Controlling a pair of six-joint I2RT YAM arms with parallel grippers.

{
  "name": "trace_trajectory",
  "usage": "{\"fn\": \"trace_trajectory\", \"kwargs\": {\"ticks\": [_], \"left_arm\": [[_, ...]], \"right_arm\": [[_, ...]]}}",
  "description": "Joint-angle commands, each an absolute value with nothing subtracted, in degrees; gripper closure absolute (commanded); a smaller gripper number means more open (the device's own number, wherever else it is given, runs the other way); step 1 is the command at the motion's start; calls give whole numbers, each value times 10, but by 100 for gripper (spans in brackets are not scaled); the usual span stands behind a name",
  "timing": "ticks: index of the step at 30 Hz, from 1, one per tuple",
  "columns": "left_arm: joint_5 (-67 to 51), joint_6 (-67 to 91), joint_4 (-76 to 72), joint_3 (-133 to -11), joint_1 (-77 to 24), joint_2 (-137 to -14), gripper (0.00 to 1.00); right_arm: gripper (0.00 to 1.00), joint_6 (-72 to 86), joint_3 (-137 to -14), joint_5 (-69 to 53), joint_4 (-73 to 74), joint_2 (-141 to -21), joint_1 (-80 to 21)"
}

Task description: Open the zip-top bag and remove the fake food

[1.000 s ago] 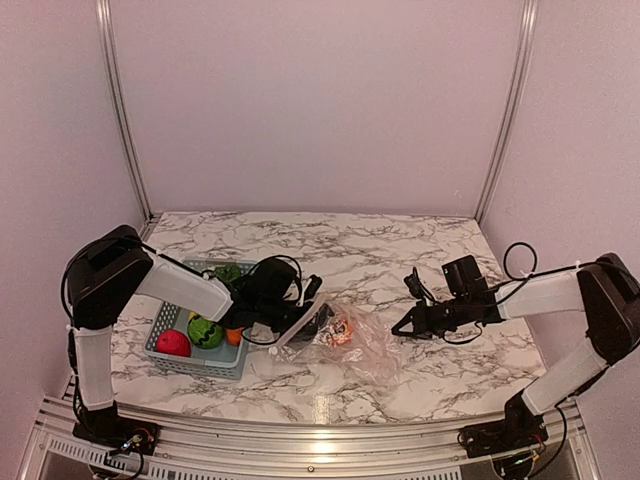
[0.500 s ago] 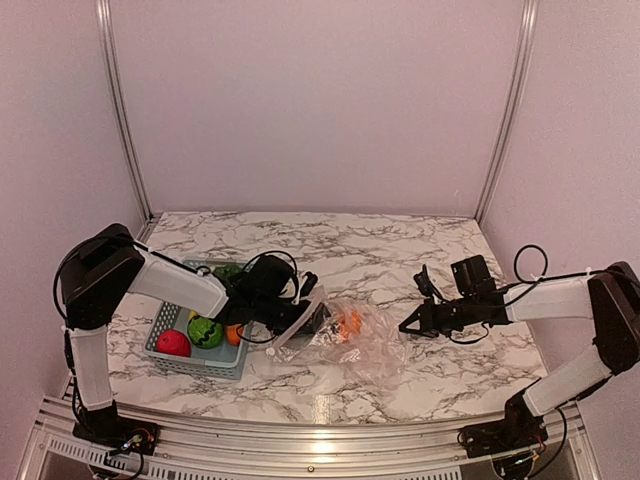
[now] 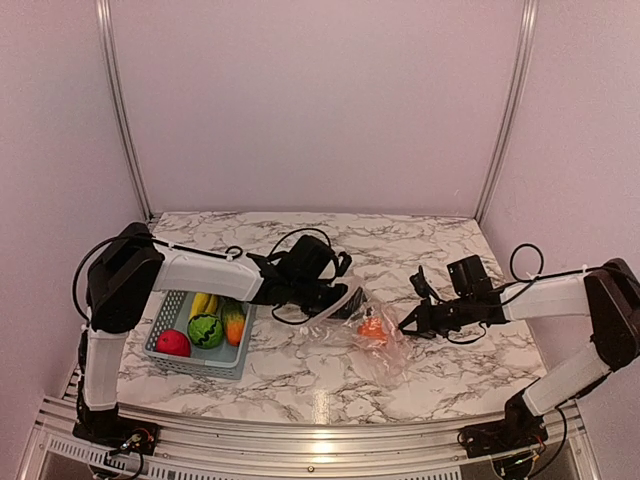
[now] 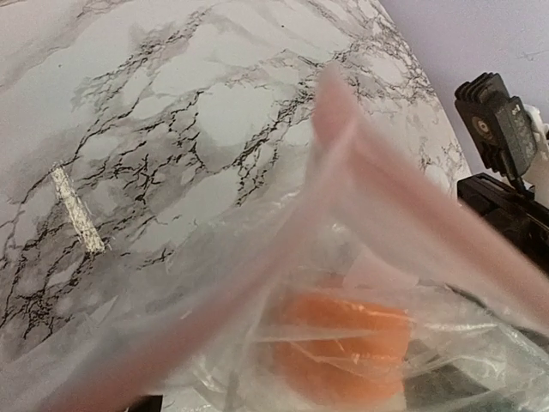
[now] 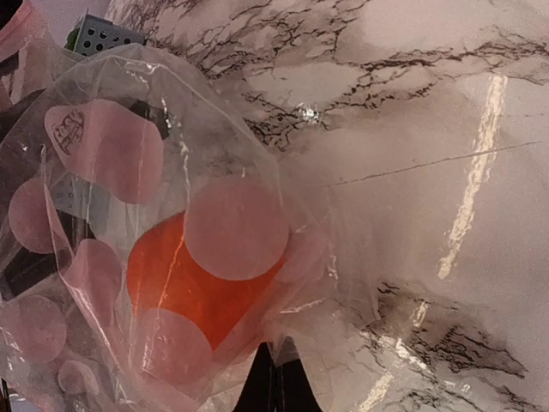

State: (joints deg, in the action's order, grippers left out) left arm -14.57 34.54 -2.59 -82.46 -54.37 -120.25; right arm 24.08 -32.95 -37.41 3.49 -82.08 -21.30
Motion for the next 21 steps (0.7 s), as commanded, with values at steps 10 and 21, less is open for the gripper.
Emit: {"fn": "trace_trajectory", "kwargs": {"ticks": [10, 21], "left_arm": [[-215, 304, -72, -779, -578, -1214, 1], [-203, 251, -164, -685, -596, -1126, 1]], "right_arm": [[100, 282, -349, -385, -15, -853, -268], [100, 262, -338, -361, 48, -823, -247]]}}
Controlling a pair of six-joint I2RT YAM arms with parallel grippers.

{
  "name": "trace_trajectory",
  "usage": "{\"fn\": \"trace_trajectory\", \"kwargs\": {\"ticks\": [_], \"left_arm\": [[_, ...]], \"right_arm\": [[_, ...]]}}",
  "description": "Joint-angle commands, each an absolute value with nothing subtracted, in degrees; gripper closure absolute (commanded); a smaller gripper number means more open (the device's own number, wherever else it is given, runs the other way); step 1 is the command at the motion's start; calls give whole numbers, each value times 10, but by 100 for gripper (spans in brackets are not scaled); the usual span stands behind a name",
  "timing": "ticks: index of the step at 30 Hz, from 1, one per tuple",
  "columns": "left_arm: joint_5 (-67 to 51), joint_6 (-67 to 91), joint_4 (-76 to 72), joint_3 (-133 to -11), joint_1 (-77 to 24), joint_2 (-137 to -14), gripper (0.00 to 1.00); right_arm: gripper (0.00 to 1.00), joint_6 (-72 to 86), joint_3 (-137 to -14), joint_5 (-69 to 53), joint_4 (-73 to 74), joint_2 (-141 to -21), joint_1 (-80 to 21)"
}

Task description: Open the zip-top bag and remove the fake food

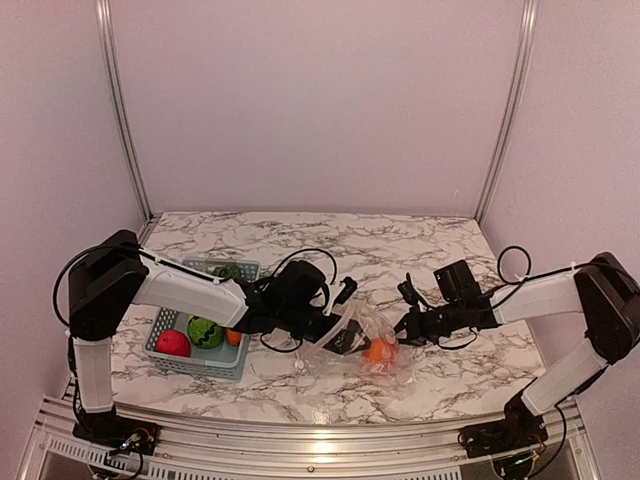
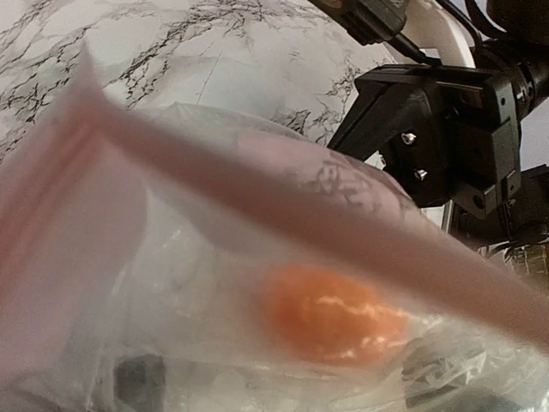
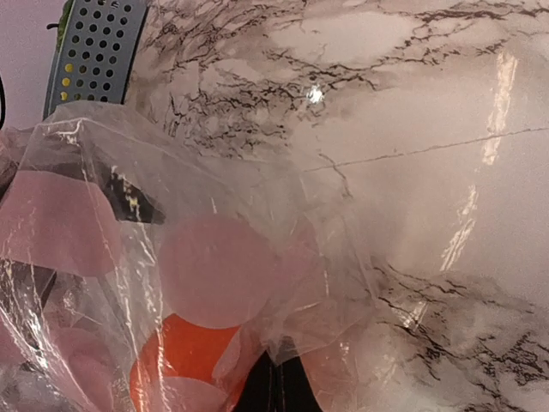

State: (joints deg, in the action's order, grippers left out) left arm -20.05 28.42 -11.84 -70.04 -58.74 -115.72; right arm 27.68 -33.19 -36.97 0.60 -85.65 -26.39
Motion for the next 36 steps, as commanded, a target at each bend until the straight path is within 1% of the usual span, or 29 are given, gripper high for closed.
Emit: {"fn": "trace_trajectory", "kwargs": {"ticks": [1, 2, 3, 7, 8, 9, 12, 15, 20, 24, 25, 26, 31, 36], "left_arm": [[-199, 245, -167, -681, -597, -1125, 1], [-192, 243, -167, -679, -599, -1124, 1], [-190, 241, -167, -678, -600, -1126, 1], [-187, 235, -177, -673, -607, -1131, 1], [-185, 234, -177, -674, -609, -1133, 1], [-184, 234, -176, -675, -611, -1135, 1], [-180, 239, -181, -671, -613, -1138, 1], [-178, 243, -188, -664, -613, -1138, 1], [-185, 252, -194, -663, -613, -1146, 1], [-179, 258, -187, -661, -613, -1145, 1], [-174, 260, -183, -660, -612, -1145, 1], [-169, 261, -179, -658, -611, -1145, 1], [-154, 267, -157, -654, -608, -1146, 1], [-152, 274, -156, -648, -605, -1147, 1]], "right_arm": [[97, 258, -336, -368, 62, -810, -239], [86, 256, -334, -377, 74, -797, -232], [78, 254, -332, -384, 88, -782, -226], [53, 260, -324, -386, 146, -724, -222], [42, 268, -320, -385, 159, -712, -222], [37, 277, -315, -386, 173, -701, -223], [34, 293, -305, -371, 211, -670, -224], [29, 296, -295, -348, 242, -654, -224], [28, 318, -257, -365, 213, -670, -224], [16, 330, -252, -381, 224, -643, -223], [3, 334, -254, -384, 228, -628, -222], [2, 341, -255, -391, 230, -611, -220], [1, 386, -244, -419, 233, -526, -215], [1, 399, -203, -453, 260, -483, -216]]}}
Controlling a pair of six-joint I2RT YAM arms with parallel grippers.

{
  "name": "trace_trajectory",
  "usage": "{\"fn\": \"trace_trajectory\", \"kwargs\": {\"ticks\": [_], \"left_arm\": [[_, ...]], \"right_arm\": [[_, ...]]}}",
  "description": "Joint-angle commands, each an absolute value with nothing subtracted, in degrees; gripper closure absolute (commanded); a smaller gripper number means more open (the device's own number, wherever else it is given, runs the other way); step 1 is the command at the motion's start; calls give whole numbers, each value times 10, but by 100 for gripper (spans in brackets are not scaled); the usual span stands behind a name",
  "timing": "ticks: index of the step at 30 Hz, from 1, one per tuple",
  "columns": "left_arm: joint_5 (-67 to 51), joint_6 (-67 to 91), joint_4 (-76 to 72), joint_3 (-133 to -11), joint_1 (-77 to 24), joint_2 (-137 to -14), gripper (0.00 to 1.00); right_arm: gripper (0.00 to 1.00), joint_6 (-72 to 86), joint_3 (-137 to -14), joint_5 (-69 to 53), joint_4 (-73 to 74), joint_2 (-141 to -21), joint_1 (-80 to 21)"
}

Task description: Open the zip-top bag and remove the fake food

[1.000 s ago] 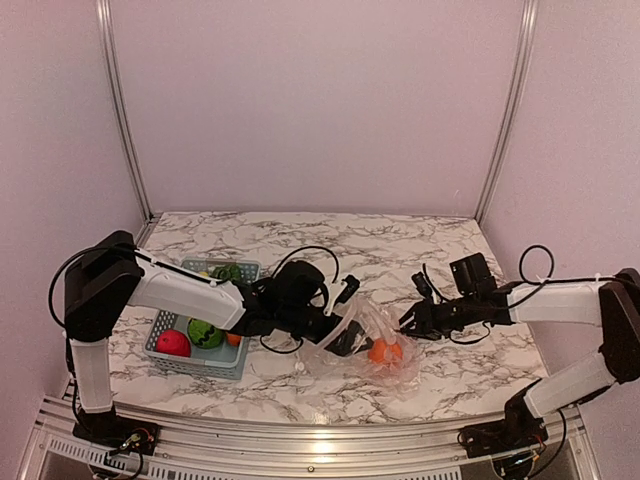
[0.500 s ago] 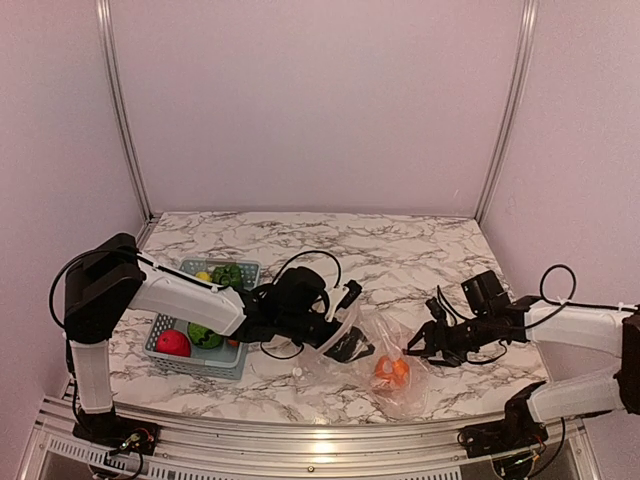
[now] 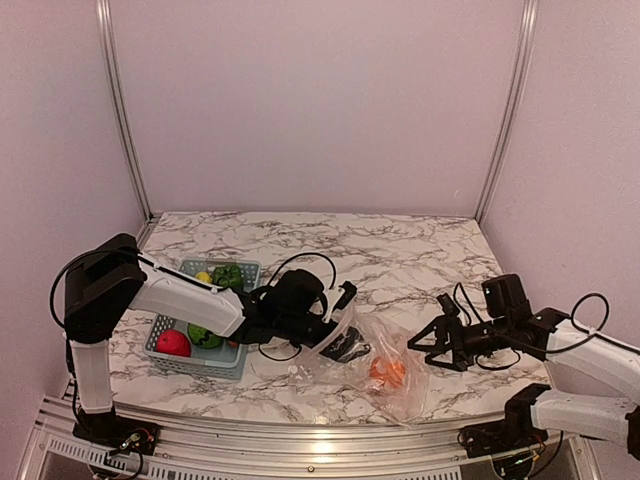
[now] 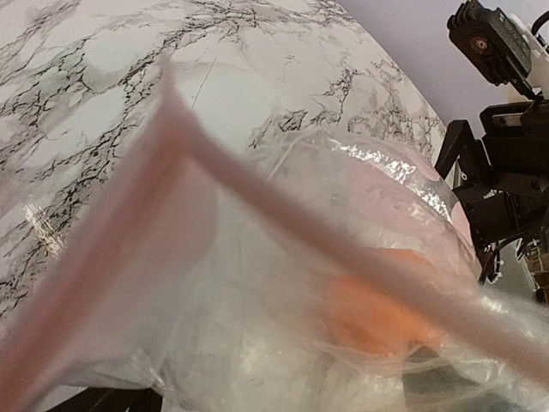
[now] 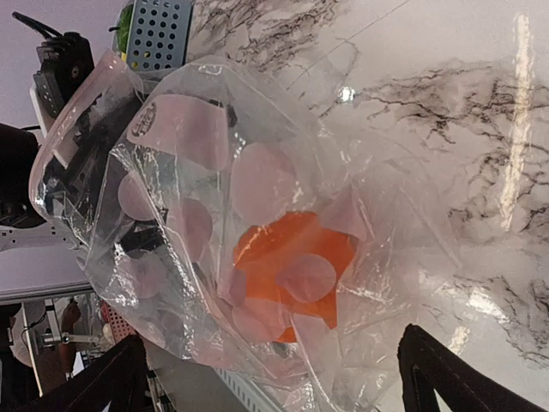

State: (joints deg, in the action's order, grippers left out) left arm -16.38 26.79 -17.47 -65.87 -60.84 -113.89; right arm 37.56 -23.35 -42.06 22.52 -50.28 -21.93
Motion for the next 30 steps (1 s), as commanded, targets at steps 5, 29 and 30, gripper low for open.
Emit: {"fn": "trace_trajectory", "kwargs": {"ticks": [5, 29, 30], "left_arm": [[-157, 275, -158, -648, -605, -1149, 1], [-216, 158, -281, -580, -653, -1097, 7], [-207, 151, -280, -582, -655, -1099, 7]], "right_arm": [[9, 414, -153, -426, 291, -447, -216], [100, 367, -330, -449, 4, -873, -298], [100, 366, -341, -448, 5, -885, -302]]}}
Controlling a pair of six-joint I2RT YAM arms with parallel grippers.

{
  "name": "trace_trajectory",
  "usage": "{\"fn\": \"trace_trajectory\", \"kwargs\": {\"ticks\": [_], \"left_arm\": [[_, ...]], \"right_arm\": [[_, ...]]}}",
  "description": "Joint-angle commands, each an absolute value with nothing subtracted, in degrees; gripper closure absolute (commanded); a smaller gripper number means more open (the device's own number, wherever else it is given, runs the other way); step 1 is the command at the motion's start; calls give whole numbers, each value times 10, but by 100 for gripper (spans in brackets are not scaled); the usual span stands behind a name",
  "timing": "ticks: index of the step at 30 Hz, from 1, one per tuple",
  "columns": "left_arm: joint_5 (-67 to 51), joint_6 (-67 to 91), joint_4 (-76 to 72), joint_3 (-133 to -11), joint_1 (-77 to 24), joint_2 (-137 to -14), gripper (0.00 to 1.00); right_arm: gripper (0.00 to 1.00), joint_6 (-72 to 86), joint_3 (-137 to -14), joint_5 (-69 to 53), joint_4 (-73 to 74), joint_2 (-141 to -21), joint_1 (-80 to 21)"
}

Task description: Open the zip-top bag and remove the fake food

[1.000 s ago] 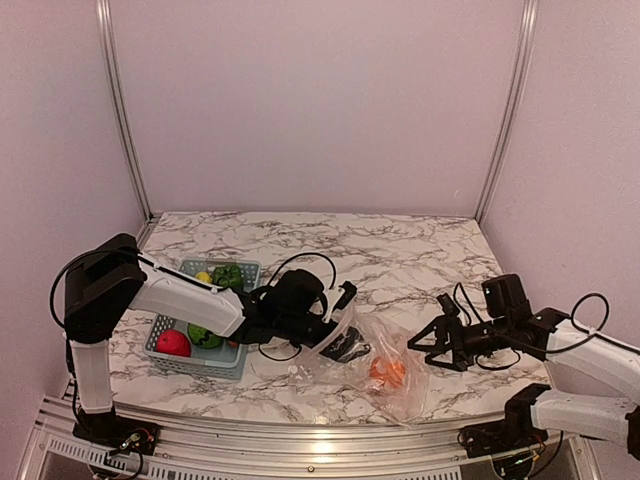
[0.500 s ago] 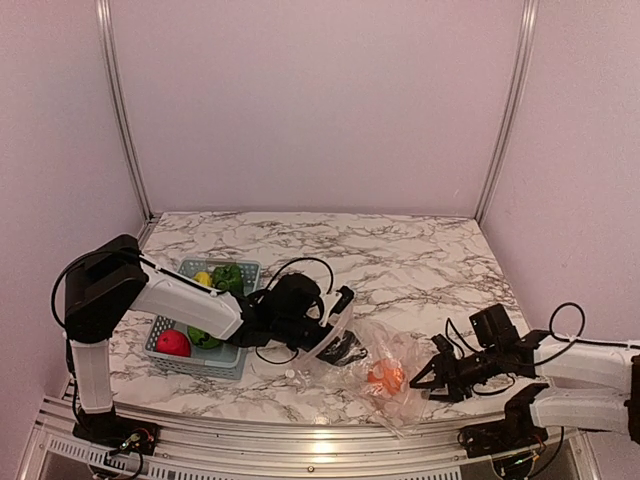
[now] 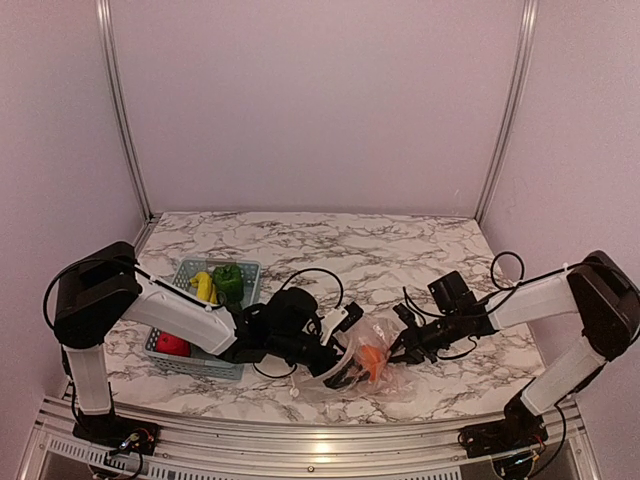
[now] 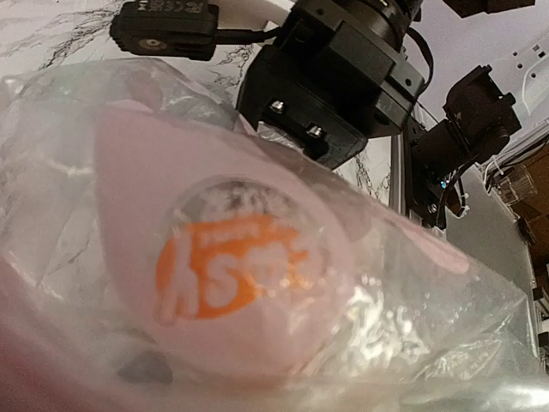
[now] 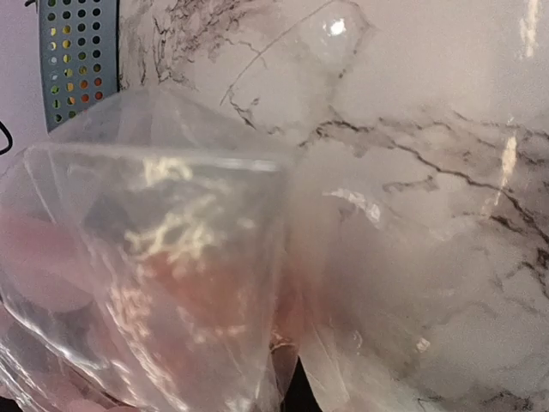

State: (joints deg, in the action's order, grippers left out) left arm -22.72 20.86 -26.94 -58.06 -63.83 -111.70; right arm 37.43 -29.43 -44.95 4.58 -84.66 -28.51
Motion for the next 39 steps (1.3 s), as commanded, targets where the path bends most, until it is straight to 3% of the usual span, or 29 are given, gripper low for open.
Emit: {"fn": "trace_trajectory", "kwargs": {"ticks": [1, 8, 20, 30, 39], "left_arm": [[-198, 146, -281, -583, -657, -1101, 7], [-115, 100, -259, -621, -663, -1131, 6], [-87, 126, -196, -677, -659, -1193, 6], [-118, 197, -300, -530, -631, -1083, 19], [-112, 228, -337, -445, -620, -1000, 18]], "right_arm": [[100, 364, -350, -447, 4, -895, -304], [100, 355, -373, -459, 5, -928, -311], [100, 333, -420, -500, 7, -945, -365], [100, 316, -385, -416, 57, -908, -304], [100, 319, -379, -306, 118, -833, -263]]}}
